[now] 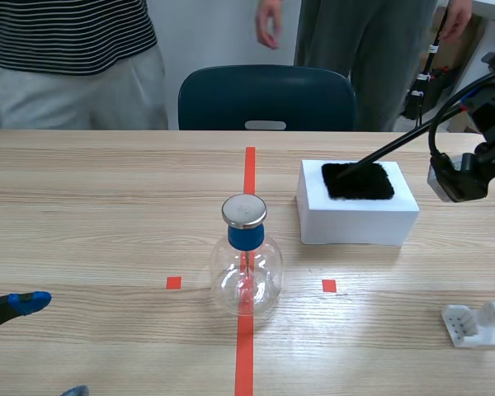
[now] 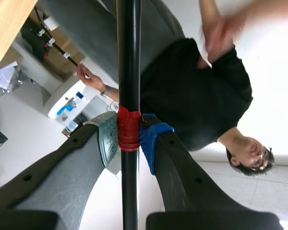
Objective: Do the electroscope experiment. rub the rod on the fur
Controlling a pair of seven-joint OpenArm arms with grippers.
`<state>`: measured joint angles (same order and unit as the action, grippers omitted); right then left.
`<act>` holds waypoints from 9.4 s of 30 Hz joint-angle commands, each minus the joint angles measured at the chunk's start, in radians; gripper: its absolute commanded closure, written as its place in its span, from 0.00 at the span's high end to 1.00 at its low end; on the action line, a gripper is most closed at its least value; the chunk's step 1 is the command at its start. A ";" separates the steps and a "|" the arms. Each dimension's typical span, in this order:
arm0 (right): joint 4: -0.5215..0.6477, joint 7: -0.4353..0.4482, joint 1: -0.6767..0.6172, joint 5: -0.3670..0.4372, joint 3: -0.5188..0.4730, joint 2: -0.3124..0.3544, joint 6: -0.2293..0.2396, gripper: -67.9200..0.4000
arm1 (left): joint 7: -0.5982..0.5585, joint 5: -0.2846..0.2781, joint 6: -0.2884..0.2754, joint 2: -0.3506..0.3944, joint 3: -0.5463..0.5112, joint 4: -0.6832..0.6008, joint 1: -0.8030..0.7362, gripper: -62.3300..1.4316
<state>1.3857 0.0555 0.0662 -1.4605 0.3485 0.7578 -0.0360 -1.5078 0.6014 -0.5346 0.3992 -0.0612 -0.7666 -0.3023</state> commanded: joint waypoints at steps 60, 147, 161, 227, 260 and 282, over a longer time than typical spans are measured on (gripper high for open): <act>-0.045 -0.012 0.014 0.000 -0.024 0.013 -0.003 0.01 | -0.046 -0.013 -0.003 0.003 -0.011 -0.015 -0.005 1.00; -0.045 -0.098 0.014 0.000 0.000 0.013 0.094 0.01 | -0.046 -0.013 -0.003 0.003 -0.011 -0.015 -0.005 1.00; -0.001 -0.019 -0.021 0.191 -0.030 0.051 -0.074 0.01 | -0.046 -0.013 -0.003 0.003 -0.011 -0.015 -0.005 1.00; 0.610 0.306 -1.074 0.649 -0.335 -0.253 -0.500 0.01 | -0.046 -0.013 -0.003 0.003 -0.011 -0.015 -0.005 1.00; 0.610 0.306 -1.074 0.650 -0.335 -0.253 -0.500 0.01 | -0.046 -0.013 -0.003 0.003 -0.011 -0.015 -0.005 1.00; 0.610 0.306 -1.074 0.650 -0.335 -0.253 -0.500 0.01 | -0.046 -0.013 -0.003 0.003 -0.011 -0.015 -0.005 1.00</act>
<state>1.9907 0.3584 -1.0225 -0.8146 0.0170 0.4938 -0.5224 -1.5078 0.6014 -0.5346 0.3992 -0.0612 -0.7666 -0.3023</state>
